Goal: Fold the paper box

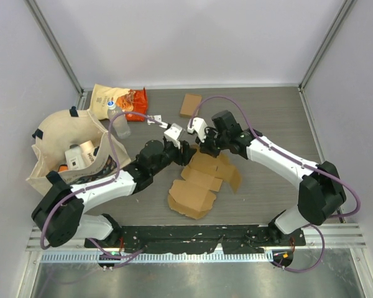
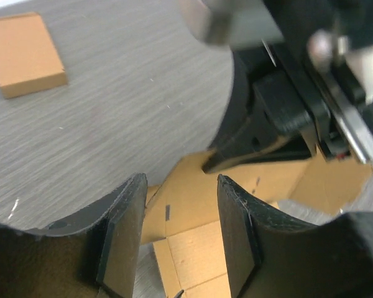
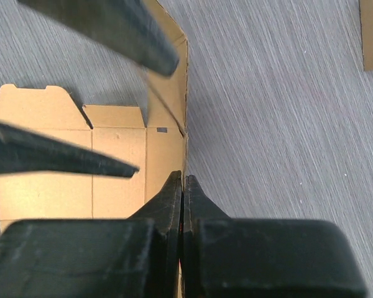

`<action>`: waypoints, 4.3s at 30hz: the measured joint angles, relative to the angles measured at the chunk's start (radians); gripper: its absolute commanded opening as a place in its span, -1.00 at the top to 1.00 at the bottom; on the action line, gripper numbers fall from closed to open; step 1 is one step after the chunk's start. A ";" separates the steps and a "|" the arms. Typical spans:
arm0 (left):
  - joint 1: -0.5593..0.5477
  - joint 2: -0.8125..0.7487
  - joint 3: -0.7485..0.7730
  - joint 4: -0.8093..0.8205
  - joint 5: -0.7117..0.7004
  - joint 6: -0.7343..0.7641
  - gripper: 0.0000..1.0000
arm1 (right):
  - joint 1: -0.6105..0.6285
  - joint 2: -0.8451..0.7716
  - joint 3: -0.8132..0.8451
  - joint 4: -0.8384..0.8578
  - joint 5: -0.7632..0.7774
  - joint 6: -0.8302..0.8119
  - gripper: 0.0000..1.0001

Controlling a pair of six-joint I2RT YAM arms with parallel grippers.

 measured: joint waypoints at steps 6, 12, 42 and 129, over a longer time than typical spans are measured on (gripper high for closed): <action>0.005 0.055 0.015 -0.048 0.113 0.057 0.28 | -0.031 0.022 0.031 -0.022 -0.074 -0.035 0.98; 0.008 0.085 0.039 -0.078 0.116 0.083 0.51 | -0.037 0.035 0.046 -0.027 -0.098 -0.041 0.98; -0.098 0.237 0.025 0.249 -0.509 0.111 1.00 | -0.031 -0.063 0.014 -0.042 0.380 1.695 -0.25; 0.092 0.266 0.325 -0.713 0.103 -0.462 0.92 | 0.024 -0.081 -0.364 0.415 0.570 2.258 0.98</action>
